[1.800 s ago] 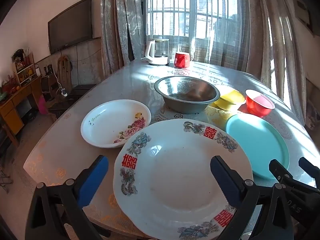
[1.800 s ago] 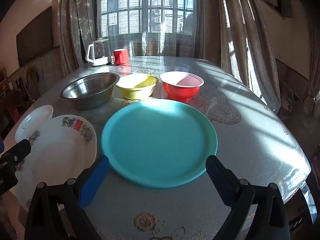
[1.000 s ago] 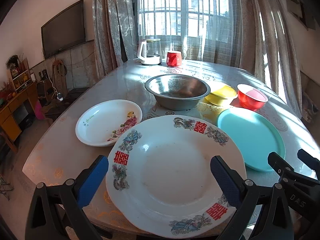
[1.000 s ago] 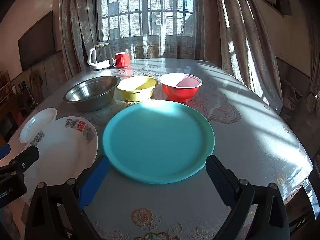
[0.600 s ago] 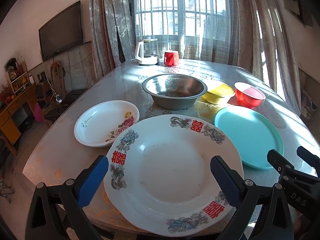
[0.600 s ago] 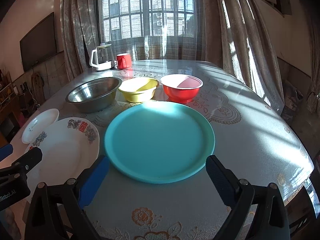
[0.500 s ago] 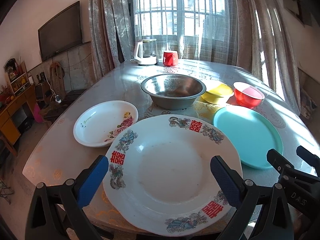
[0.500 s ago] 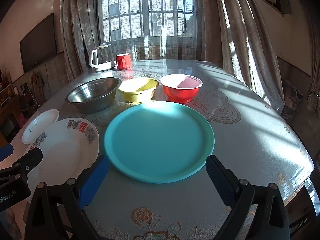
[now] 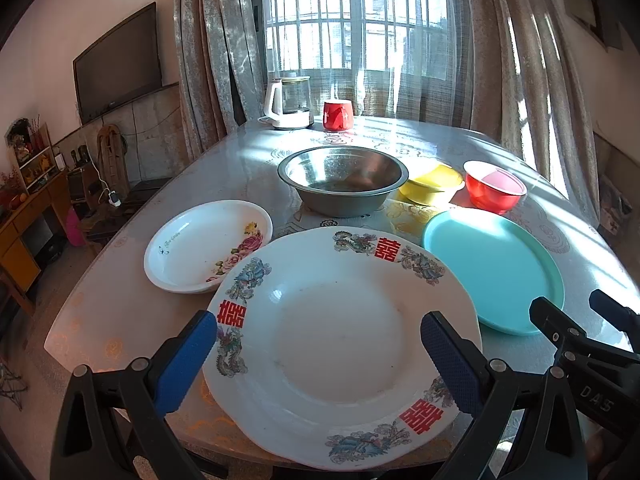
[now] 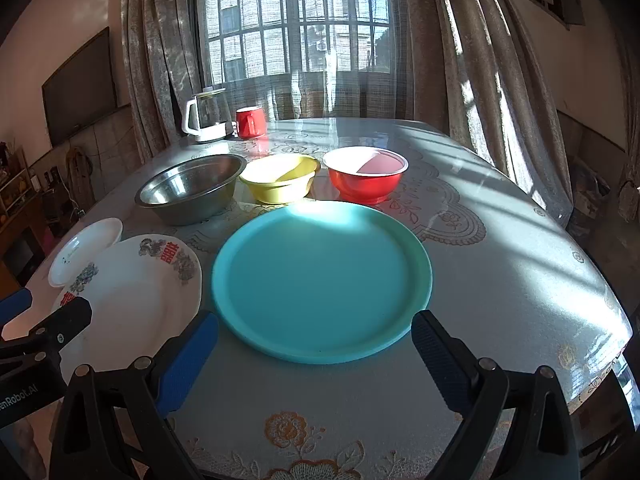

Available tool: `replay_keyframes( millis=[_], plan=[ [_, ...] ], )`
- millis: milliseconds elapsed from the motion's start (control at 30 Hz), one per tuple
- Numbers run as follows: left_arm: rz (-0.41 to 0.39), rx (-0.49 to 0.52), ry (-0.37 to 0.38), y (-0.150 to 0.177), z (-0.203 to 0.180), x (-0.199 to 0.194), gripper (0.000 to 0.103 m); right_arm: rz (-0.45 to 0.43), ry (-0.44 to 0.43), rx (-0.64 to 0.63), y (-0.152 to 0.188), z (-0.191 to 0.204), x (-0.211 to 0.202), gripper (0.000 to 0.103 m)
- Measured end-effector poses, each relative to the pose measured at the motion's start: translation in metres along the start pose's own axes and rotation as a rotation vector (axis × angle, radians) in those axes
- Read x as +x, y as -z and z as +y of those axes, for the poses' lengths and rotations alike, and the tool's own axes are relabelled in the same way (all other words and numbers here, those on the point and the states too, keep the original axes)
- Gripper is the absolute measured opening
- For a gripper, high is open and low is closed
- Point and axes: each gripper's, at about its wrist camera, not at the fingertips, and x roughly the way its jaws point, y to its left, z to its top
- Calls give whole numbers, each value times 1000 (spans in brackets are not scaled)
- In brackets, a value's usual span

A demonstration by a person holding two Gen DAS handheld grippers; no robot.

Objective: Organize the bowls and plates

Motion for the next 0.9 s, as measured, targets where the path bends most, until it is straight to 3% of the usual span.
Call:
replay_keyframes(
  millis=[900],
  plan=[
    [4,27,11,-4,-8,3,103,0,-16,13,-2,-5,2,99]
  ],
)
